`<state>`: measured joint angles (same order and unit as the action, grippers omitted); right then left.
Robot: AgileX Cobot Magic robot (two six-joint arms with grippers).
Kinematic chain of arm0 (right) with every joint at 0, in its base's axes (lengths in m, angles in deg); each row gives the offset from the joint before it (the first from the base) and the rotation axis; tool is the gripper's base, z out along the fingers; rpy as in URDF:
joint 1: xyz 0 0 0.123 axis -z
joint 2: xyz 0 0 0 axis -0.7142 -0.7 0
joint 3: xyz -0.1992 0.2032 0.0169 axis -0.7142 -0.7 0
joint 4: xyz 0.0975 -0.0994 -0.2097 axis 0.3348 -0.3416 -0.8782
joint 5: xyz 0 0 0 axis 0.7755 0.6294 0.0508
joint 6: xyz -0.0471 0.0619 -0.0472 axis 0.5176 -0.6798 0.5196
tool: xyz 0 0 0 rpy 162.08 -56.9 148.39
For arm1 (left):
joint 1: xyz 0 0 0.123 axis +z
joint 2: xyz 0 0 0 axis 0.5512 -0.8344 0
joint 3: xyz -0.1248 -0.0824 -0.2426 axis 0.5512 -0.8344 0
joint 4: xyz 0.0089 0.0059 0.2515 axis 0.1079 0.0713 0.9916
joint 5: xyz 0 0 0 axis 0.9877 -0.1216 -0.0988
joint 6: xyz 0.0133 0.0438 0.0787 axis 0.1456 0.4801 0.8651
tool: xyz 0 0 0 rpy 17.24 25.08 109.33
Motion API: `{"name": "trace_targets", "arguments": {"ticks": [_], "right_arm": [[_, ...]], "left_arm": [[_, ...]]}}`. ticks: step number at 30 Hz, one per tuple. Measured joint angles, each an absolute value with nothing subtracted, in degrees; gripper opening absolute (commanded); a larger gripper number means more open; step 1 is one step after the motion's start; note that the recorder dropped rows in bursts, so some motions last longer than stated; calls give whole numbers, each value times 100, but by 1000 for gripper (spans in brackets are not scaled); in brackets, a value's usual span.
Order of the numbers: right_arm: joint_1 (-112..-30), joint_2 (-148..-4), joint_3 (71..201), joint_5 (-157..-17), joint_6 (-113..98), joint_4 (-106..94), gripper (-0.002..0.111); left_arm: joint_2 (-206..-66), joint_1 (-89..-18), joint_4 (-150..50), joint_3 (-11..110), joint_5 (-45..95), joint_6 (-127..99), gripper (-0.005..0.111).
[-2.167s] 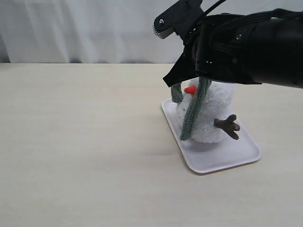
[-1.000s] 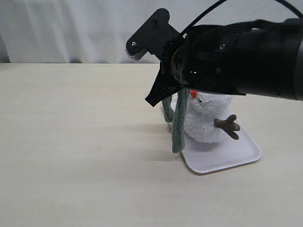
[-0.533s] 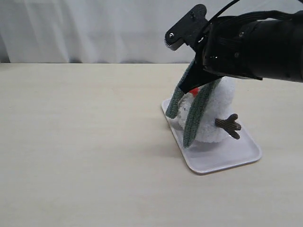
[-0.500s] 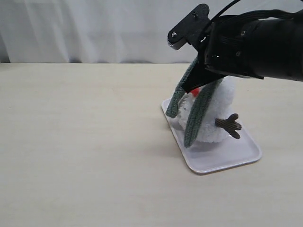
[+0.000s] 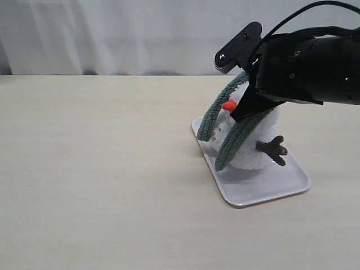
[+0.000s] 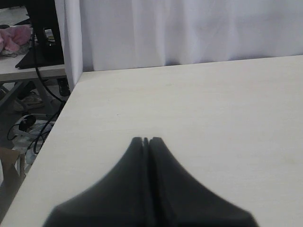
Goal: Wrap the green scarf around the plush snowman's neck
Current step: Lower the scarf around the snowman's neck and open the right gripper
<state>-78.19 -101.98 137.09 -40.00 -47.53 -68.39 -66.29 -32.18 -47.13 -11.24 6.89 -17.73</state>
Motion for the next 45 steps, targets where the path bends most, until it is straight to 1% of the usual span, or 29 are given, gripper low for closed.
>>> {"name": "trace_targets", "arguments": {"ticks": [11, 30, 32, 34, 38, 39, 41, 45], "right_arm": [[-7400, -10226, 13682, -3953, -5083, -6800, 4], [-7376, -10621, 13682, -3953, -5083, -6755, 5], [-7376, -10621, 13682, -3953, -5083, -6804, 9], [-7376, -10621, 13682, -3967, -5083, -6804, 17], [-7376, -10621, 13682, -4034, -5083, -6804, 37], [-7376, -10621, 13682, -4048, -5072, -6804, 44], [-7376, -10621, 13682, -4048, -5038, -6758, 49], [-7376, -10520, 13682, -4048, -4975, -6593, 49]], "left_arm": [[-6629, -3218, -4713, -1124, 689, -1773, 0], [-6629, -3218, -4713, -1124, 689, -1773, 0], [-6629, -3218, -4713, -1124, 689, -1773, 0], [-6629, -3218, -4713, -1124, 689, -1773, 0], [-6629, -3218, -4713, -1124, 689, -1773, 0], [-6629, -3218, -4713, -1124, 689, -1773, 0], [-6629, -3218, -4713, -1124, 689, -1773, 0], [-6629, -3218, -4713, -1124, 689, -1773, 0]]}}
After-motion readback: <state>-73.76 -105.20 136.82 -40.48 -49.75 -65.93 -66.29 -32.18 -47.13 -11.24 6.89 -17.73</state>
